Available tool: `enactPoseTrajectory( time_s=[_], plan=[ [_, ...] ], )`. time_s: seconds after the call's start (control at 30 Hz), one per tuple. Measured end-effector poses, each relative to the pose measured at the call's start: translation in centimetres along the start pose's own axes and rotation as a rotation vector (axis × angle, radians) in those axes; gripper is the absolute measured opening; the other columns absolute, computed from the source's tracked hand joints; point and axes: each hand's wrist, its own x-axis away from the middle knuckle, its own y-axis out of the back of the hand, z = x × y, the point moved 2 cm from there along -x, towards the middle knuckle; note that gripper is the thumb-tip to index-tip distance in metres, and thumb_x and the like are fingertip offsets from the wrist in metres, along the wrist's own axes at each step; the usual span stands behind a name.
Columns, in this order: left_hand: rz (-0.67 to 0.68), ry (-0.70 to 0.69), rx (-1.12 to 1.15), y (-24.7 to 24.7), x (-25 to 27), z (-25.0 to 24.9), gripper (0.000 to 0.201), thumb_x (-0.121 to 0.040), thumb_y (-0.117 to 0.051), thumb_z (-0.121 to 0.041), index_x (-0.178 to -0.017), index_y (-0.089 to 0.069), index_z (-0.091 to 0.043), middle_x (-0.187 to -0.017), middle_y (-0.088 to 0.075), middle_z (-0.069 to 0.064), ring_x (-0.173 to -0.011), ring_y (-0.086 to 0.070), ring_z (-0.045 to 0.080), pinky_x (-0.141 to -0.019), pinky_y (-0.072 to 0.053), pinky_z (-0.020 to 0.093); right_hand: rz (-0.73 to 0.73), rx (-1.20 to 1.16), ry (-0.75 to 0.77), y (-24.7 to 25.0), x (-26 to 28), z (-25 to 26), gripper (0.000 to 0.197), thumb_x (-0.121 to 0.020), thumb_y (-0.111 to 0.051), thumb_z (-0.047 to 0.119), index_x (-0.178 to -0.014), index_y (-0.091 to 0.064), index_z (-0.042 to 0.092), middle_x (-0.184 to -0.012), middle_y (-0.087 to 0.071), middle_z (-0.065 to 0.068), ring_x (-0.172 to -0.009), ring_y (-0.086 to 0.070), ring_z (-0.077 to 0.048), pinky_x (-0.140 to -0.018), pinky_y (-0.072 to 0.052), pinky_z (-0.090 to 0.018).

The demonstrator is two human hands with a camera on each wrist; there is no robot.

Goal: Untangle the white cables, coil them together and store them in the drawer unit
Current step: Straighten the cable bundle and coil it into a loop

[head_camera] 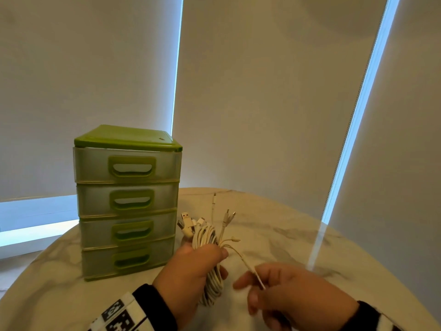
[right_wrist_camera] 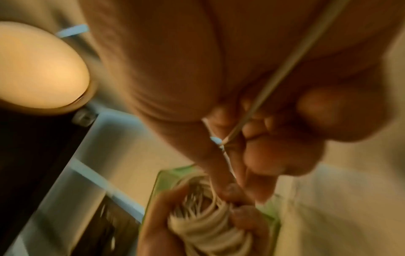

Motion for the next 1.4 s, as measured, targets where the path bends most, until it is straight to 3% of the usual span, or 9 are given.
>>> enactPoseTrajectory(
  time_s=[0.13, 0.3, 0.4, 0.57, 0.7, 0.8, 1.0, 1.17, 1.4],
  plan=[
    [0.004, -0.016, -0.016, -0.2, 0.2, -0.2, 0.059, -0.055, -0.07, -0.023, -0.111, -0.058, -0.009, -0.081, -0.062, 0.021, -0.065, -0.061, 0.027, -0.058, -0.046, 0.036, -0.335, 0.632, 0.178, 1.8, -0.3, 2.1, 0.01, -0.092, -0.063, 0.028, -0.099, -0.07, 0.03, -0.065, -0.059, 0.01, -0.049, -0.05, 0.004, -0.055, -0.039, -0.014],
    [0.036, -0.002, 0.011, -0.4, 0.4, 0.0, 0.057, -0.059, -0.072, -0.016, -0.114, -0.056, -0.013, -0.106, -0.064, 0.031, -0.07, -0.061, 0.03, -0.059, -0.046, 0.038, -0.752, 0.969, 0.28, 4.4, -3.0, 6.6, 0.038, -0.076, -0.07, 0.058, -0.103, -0.057, 0.034, -0.091, -0.056, 0.011, -0.083, -0.055, -0.008, -0.078, -0.047, -0.028],
    [-0.02, -0.004, 0.115, -0.4, 0.3, 0.0, 0.036, -0.081, -0.065, -0.006, -0.116, -0.057, -0.002, -0.092, -0.06, 0.024, -0.065, -0.059, 0.029, -0.051, -0.045, 0.034, -0.912, 1.075, 0.333, 3.6, -3.7, 7.2, 0.039, -0.084, -0.065, 0.053, -0.112, -0.051, 0.029, -0.099, -0.058, 0.008, -0.09, -0.057, -0.015, -0.083, -0.051, -0.037],
    [-0.209, -0.053, 0.233, 0.2, -0.3, -0.7, 0.023, -0.086, -0.059, -0.009, -0.106, -0.063, 0.001, -0.083, -0.061, 0.019, -0.067, -0.058, 0.027, -0.056, -0.044, 0.034, -0.459, 0.409, 0.249, -0.8, -4.0, 3.3, 0.027, -0.084, -0.064, 0.047, -0.097, -0.057, 0.024, -0.078, -0.071, -0.002, -0.065, -0.068, -0.013, -0.065, -0.054, -0.034],
    [0.031, -0.061, 0.176, -1.0, 0.9, -1.0, 0.017, -0.071, -0.057, 0.002, -0.075, -0.072, -0.006, -0.073, -0.056, 0.022, -0.054, -0.052, 0.029, -0.051, -0.039, 0.033, -0.207, 0.391, 0.205, -1.9, -4.4, 1.4, 0.036, -0.086, -0.051, 0.066, -0.101, -0.062, 0.034, -0.073, -0.066, 0.011, -0.056, -0.058, 0.001, -0.063, -0.046, -0.024],
    [0.258, -0.016, -0.009, -1.6, 1.5, -1.1, 0.039, -0.052, -0.054, 0.003, -0.082, -0.076, -0.008, -0.065, -0.059, 0.027, -0.049, -0.058, 0.03, -0.046, -0.048, 0.033, -0.194, 0.353, 0.31, -1.4, -3.7, 1.9, 0.035, -0.093, -0.038, 0.06, -0.08, -0.059, 0.036, -0.052, -0.059, 0.017, -0.045, -0.05, 0.003, -0.058, -0.041, -0.016],
    [0.279, 0.043, -0.385, -0.8, 0.6, -0.8, 0.069, -0.039, -0.065, -0.009, -0.108, -0.064, -0.004, -0.076, -0.07, 0.012, -0.072, -0.067, 0.025, -0.062, -0.051, 0.032, -0.169, -0.561, 0.272, -0.8, -4.2, 1.7, 0.021, -0.09, -0.065, 0.018, -0.111, -0.067, 0.016, -0.057, -0.048, -0.001, -0.038, -0.024, -0.01, -0.038, -0.019, -0.018],
    [0.269, 0.067, -0.494, -0.8, 0.8, -0.5, 0.053, -0.051, -0.06, -0.006, -0.103, -0.064, -0.013, -0.08, -0.073, 0.005, -0.074, -0.068, 0.018, -0.07, -0.055, 0.032, -0.147, -0.401, 0.325, -0.2, -4.5, 1.3, 0.022, -0.089, -0.058, -0.005, -0.081, -0.069, 0.012, -0.06, -0.054, -0.005, -0.043, -0.036, -0.012, -0.042, -0.027, -0.023],
    [0.173, 0.042, -0.284, -1.1, 1.1, -0.2, 0.042, -0.055, -0.062, -0.01, -0.096, -0.066, -0.004, -0.065, -0.066, 0.017, -0.063, -0.06, 0.031, -0.052, -0.049, 0.034, -0.046, -0.457, 0.421, -0.4, -4.2, 1.8, 0.026, -0.084, -0.052, 0.026, -0.09, -0.071, 0.009, -0.077, -0.058, -0.011, -0.061, -0.048, -0.026, -0.051, -0.034, -0.032]
  ],
)
